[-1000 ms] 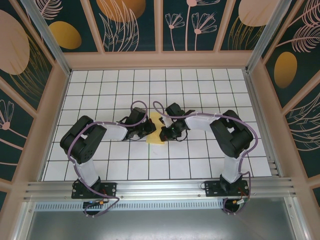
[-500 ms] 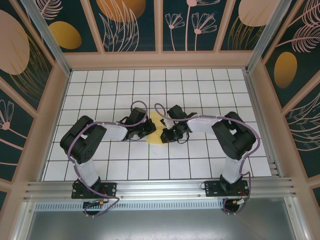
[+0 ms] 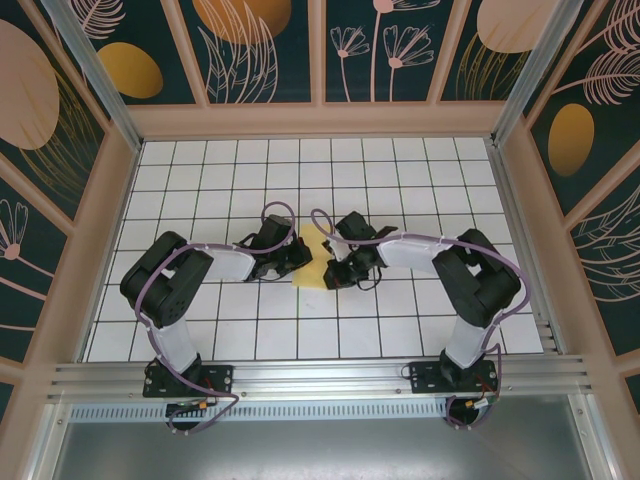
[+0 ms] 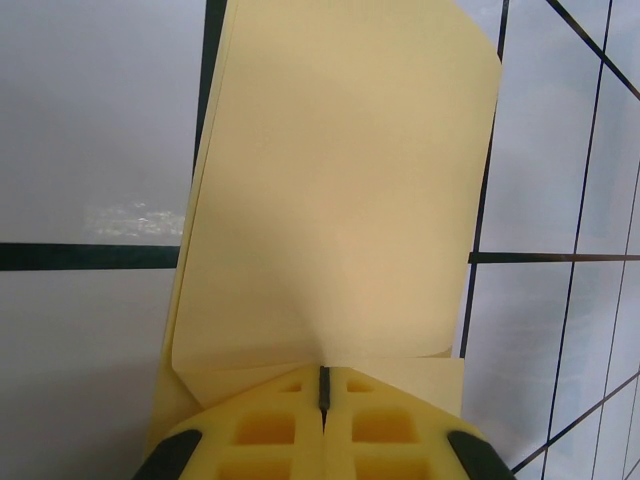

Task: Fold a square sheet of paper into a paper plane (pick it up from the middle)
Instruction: Fold the triangle a second time at the center of the table.

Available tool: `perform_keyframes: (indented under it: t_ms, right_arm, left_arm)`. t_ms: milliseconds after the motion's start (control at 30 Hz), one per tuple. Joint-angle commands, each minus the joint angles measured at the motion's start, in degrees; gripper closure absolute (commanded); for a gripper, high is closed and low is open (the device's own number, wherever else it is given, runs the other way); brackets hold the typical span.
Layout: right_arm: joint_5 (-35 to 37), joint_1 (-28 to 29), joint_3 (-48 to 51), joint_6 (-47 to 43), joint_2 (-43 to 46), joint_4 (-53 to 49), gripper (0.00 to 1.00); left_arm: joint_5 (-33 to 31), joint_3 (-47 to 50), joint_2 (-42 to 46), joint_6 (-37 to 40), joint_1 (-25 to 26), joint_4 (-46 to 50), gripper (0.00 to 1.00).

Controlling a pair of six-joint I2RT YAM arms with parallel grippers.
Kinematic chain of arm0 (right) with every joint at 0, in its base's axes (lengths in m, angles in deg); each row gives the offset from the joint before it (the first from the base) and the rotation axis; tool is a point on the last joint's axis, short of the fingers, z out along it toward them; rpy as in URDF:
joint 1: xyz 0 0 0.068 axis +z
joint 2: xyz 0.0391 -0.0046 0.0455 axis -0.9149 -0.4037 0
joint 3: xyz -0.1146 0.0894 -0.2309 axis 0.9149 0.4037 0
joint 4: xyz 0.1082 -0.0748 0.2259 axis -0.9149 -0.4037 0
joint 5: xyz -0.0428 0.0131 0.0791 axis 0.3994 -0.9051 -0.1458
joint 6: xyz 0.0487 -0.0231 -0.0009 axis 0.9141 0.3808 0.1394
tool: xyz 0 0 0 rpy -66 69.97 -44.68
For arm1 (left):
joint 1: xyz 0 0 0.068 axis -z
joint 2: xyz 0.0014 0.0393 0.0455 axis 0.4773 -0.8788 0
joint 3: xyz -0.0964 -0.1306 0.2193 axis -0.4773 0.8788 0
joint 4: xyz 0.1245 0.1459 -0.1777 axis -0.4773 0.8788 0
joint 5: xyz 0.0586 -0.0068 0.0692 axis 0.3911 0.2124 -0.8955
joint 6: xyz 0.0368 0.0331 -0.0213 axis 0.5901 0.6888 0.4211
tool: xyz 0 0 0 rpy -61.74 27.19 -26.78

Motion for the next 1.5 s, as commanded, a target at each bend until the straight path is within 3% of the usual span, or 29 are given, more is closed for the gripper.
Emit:
perform_keyframes:
  t_ms: [0, 567, 1033, 1300, 1467]
  right_arm:
    - [-1.33, 0.51, -2.9, 2.57, 0.12, 1.19, 0.98]
    - [0.2, 0.2, -7.33, 5.1, -8.82, 4.48, 0.98]
    - [-3.05, -0.81, 12.17, 5.9, 1.46, 4.69, 0.98]
    - [-0.96, -1.59, 8.0, 6.9, 8.26, 5.34, 0.98]
    - [-0.77, -1.63, 4.63, 7.82, 5.09, 7.05, 0.98]
  left_arm:
    - [-3.56, 2.29, -2.65, -0.47, 0.32, 7.09, 0.93]
    - [-3.47, 2.03, -2.76, -0.59, 0.42, 7.16, 0.93]
    - [-4.44, 2.88, -2.81, -0.8, 0.44, 6.96, 0.93]
    - [-4.01, 2.81, -2.63, -0.77, 0.45, 6.54, 0.93]
    - [-3.46, 2.64, -2.4, -0.68, 0.44, 6.2, 0.93]
